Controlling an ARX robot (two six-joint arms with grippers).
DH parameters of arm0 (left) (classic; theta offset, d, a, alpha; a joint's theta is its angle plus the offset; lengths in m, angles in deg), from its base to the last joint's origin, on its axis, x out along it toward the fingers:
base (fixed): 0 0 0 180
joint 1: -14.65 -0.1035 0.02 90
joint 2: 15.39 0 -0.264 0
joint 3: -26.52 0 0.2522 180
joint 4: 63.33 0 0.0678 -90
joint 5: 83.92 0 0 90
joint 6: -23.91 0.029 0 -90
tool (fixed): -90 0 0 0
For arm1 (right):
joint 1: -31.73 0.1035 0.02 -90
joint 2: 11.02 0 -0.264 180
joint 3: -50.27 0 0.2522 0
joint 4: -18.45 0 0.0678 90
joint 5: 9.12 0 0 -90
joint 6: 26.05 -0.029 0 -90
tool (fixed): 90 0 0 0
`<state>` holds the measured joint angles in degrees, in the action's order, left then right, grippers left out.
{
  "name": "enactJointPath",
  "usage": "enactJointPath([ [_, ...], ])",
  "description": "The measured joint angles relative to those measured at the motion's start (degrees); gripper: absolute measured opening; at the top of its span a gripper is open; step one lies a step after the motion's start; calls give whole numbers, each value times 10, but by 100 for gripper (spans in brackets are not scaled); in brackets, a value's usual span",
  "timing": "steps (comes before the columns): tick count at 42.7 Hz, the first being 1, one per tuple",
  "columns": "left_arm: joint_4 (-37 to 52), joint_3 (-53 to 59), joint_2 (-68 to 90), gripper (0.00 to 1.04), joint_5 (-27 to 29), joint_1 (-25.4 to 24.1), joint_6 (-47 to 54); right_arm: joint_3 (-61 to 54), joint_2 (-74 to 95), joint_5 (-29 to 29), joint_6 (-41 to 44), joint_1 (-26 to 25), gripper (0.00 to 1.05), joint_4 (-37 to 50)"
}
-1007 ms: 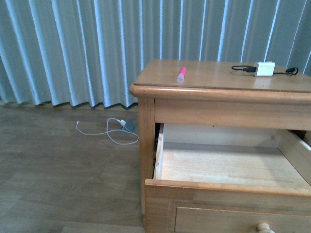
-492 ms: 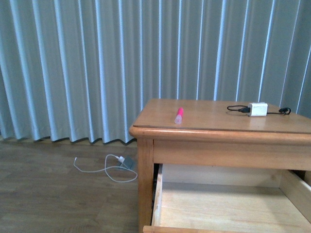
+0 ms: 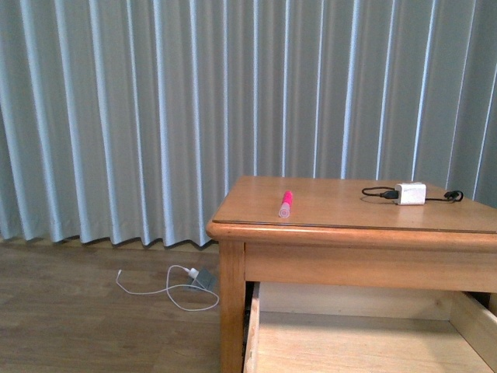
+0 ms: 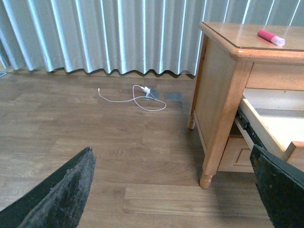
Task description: Place pink marker in drawer with both arms
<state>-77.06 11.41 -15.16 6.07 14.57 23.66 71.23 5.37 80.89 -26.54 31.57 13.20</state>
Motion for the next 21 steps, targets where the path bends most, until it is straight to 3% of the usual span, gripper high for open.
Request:
enactJointPath([
  [8,0,0,0,99,0,0,0,0,-3,0,1,0,96,0],
  [14,0,0,0,99,0,0,0,0,-3,0,1,0,96,0],
  [15,1,0,2,99,-18,-4,-1,0,-3,0,1,0,96,0],
  [19,12,-1,37,99,-201,-61,0,0,-3,0,1,0,96,0],
  [21,15,-3,59,99,-257,-71,-1,0,-3,-1,2,0,96,0],
])
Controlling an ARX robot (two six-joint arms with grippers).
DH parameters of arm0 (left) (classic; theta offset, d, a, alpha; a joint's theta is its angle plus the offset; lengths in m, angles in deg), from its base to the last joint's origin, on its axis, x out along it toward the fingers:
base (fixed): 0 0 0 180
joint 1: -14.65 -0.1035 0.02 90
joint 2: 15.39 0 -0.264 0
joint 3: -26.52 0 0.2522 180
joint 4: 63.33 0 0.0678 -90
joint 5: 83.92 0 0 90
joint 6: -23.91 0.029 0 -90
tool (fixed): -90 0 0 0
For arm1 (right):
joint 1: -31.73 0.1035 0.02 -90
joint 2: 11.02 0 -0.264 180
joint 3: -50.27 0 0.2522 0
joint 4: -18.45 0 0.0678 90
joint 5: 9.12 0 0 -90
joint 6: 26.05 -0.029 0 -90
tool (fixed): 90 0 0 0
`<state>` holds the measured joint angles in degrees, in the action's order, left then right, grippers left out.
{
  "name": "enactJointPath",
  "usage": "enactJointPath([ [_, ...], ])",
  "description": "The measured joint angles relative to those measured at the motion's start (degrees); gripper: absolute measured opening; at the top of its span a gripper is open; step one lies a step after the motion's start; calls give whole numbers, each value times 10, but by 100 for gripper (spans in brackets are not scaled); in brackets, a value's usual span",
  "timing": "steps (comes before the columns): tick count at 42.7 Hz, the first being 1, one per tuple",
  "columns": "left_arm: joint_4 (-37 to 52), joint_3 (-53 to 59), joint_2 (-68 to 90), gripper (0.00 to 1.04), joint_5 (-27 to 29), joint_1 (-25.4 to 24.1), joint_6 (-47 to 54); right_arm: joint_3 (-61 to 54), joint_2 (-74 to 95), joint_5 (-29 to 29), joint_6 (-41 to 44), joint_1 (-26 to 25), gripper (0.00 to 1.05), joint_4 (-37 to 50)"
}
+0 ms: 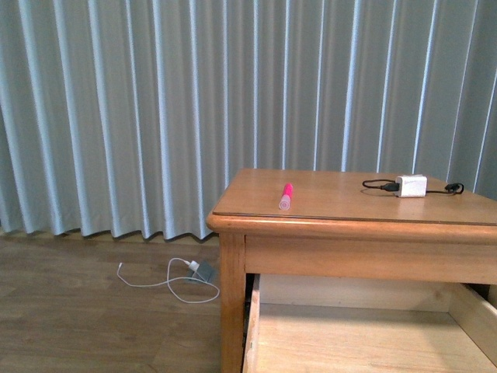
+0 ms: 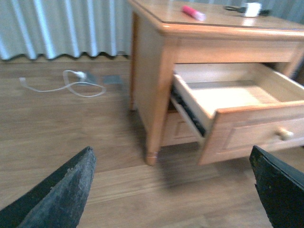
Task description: Place pink marker in drawer with both arms
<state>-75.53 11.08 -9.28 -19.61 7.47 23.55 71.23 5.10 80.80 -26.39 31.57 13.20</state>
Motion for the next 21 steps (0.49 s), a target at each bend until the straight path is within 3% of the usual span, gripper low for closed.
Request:
enactJointPath([
  [3,18,-27,42,99,-59,4,-22,0,0,1,0,0,96,0],
  [4,32,-42,56,99,-56,9,-35,0,0,1,0,0,96,0],
  [9,83,-127,150,99,5,36,-52,0,0,1,0,0,96,0],
  [16,90,-235,309,99,73,59,-42,0,0,1,0,0,96,0],
  [21,89,-327,439,99,89,77,-43,0,0,1,0,0,96,0],
])
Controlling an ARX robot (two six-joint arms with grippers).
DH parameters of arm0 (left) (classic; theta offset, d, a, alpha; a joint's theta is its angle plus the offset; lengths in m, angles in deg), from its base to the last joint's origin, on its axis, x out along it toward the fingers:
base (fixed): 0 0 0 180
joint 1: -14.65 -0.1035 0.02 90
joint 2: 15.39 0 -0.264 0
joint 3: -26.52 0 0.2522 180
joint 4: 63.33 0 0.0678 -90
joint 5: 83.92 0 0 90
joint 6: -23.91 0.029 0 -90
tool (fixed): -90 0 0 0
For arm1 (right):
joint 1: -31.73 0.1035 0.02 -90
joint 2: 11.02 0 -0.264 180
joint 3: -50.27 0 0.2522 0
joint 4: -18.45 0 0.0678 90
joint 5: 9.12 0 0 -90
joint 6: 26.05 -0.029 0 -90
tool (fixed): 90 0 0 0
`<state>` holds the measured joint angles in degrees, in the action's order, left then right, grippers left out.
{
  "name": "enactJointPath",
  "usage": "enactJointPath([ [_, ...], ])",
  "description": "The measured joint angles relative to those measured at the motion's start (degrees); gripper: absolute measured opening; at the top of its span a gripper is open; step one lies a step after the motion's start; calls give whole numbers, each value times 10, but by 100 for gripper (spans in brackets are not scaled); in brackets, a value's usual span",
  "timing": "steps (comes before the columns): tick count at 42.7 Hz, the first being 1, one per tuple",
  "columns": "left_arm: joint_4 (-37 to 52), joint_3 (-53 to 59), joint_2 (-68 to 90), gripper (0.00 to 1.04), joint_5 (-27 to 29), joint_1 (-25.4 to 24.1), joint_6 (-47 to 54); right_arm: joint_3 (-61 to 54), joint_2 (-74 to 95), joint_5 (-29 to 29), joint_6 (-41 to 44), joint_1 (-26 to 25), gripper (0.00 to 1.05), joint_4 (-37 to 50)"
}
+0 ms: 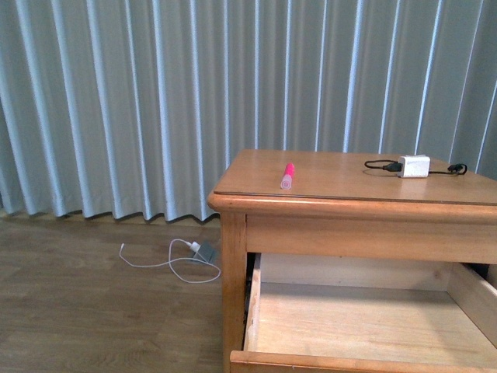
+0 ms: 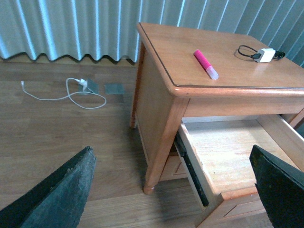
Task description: Place pink marker in drawer with both arms
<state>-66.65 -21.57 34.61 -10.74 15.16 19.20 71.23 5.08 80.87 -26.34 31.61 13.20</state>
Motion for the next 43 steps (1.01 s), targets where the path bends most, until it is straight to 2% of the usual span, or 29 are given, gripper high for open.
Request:
enactJointPath([
  [11,26,-244,310,99,53,65,16,0,0,0,0,0,96,0],
  [20,-50,-459,491,99,94,125,-20,0,0,0,0,0,96,0],
  [32,-141,-714,671,99,96,184,-69,0,0,0,0,0,96,0],
  [43,-249,-926,819,99,104,218,-80,0,0,0,0,0,96,0],
])
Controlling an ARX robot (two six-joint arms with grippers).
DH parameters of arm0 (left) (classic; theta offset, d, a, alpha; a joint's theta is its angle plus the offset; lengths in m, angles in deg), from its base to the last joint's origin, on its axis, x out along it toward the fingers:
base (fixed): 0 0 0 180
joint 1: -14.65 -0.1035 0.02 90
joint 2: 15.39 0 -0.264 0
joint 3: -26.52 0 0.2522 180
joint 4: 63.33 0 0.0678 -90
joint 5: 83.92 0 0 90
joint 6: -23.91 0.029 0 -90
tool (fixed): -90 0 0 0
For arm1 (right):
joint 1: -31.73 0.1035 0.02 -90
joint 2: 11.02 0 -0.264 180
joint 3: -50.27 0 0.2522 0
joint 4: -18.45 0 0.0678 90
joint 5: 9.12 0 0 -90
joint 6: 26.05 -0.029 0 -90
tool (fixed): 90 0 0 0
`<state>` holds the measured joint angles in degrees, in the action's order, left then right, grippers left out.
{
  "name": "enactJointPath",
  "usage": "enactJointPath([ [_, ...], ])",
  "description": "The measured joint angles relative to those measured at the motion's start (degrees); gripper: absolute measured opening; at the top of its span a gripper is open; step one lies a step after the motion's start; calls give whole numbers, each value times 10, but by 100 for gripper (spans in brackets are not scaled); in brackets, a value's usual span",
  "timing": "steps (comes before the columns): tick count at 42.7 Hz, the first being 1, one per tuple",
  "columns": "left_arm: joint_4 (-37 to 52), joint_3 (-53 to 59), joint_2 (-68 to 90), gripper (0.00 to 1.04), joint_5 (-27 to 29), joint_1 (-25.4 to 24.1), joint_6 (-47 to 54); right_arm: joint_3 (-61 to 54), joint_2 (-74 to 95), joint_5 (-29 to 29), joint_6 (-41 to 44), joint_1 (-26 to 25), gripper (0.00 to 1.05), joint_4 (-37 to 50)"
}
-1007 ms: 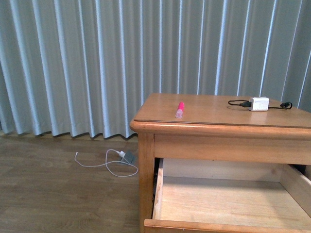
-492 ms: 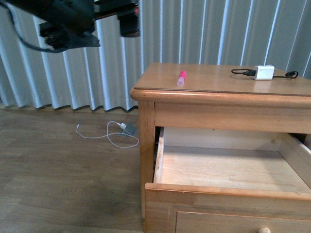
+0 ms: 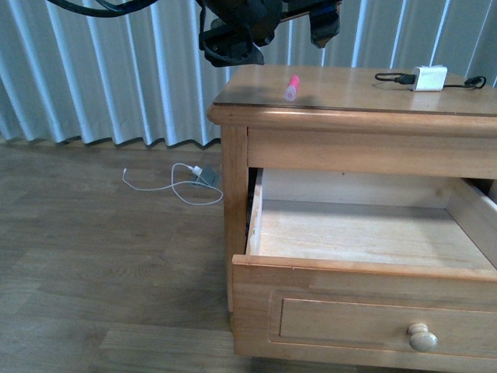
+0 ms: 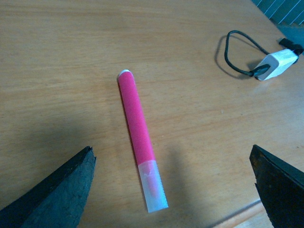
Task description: Place pink marker in drawer with both arms
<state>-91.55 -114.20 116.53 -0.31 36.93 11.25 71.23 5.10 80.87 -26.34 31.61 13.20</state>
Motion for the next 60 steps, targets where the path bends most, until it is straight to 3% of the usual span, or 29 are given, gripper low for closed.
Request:
enactJointPath([
  [9,-56,-73,56,99,-2,7,-11,0,0,0,0,0,96,0],
  [36,-104,-78,63,99,36,17,22,0,0,0,0,0,96,0],
  [52,-147,-115,77,32,58,18,35,0,0,0,0,0,96,0],
  [60,-146,-114,77,13,54,18,36,0,0,0,0,0,96,0],
])
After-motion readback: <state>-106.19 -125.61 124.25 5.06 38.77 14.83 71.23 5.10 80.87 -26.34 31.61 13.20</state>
